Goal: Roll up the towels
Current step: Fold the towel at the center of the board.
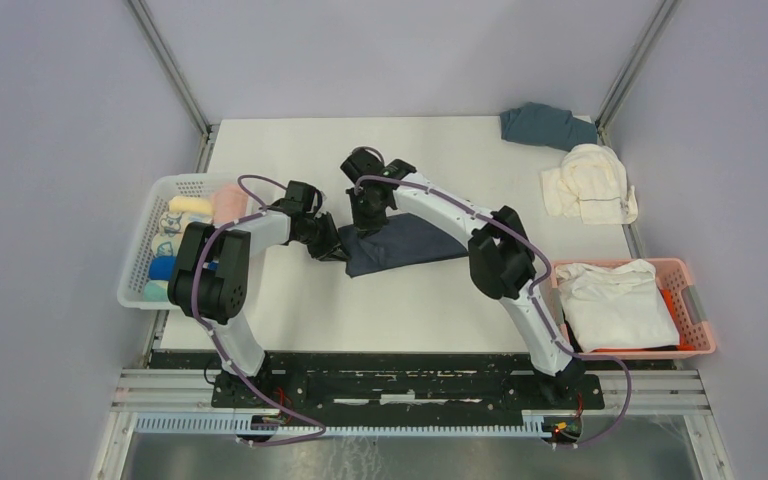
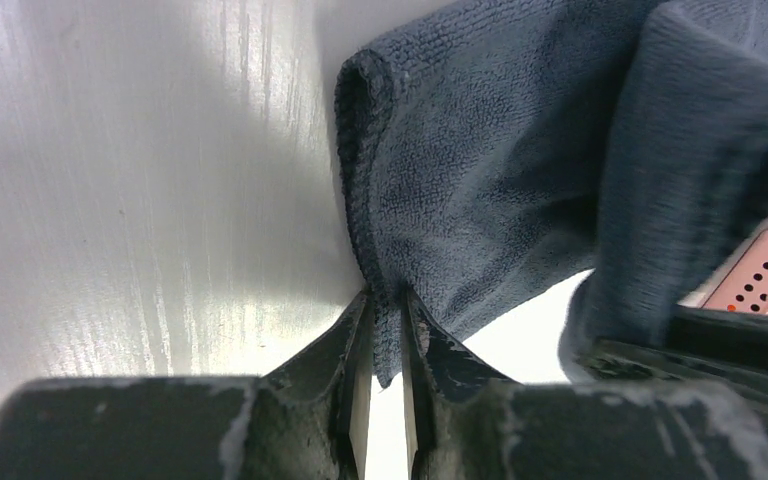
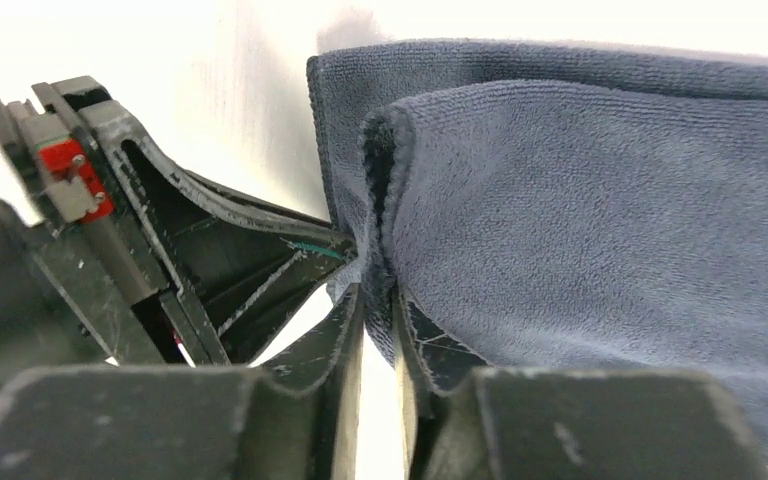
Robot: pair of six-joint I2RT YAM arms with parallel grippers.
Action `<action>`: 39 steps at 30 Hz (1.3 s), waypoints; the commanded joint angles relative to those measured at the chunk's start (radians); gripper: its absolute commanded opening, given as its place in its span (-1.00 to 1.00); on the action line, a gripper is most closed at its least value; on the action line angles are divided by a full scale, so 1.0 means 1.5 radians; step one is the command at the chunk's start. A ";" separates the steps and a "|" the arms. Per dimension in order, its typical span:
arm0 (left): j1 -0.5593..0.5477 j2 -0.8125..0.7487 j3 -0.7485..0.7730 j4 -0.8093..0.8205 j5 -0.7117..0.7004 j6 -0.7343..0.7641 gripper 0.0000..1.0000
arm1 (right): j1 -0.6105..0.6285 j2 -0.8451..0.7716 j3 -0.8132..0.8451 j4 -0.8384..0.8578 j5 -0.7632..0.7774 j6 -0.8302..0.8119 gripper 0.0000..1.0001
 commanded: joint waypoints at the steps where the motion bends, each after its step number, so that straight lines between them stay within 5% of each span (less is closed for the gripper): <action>1: -0.008 0.000 -0.013 0.003 -0.022 -0.026 -0.51 | 0.004 0.007 -0.004 0.040 -0.043 0.011 -0.45; 8: -0.001 -0.031 -0.024 -0.019 -0.074 -0.032 -0.38 | -0.009 -0.081 -0.058 0.067 -0.069 -0.045 -0.03; 20: -0.009 -0.145 0.011 -0.083 -0.153 -0.044 0.05 | -0.209 -0.346 -0.458 0.212 -0.122 -0.092 0.01; 29: -0.042 -0.081 0.040 -0.007 -0.067 -0.116 0.10 | -0.284 -0.428 -0.575 0.258 -0.128 -0.125 0.05; 39: -0.052 -0.022 0.061 0.002 -0.070 -0.123 -0.17 | -0.326 -0.461 -0.604 0.259 -0.131 -0.139 0.07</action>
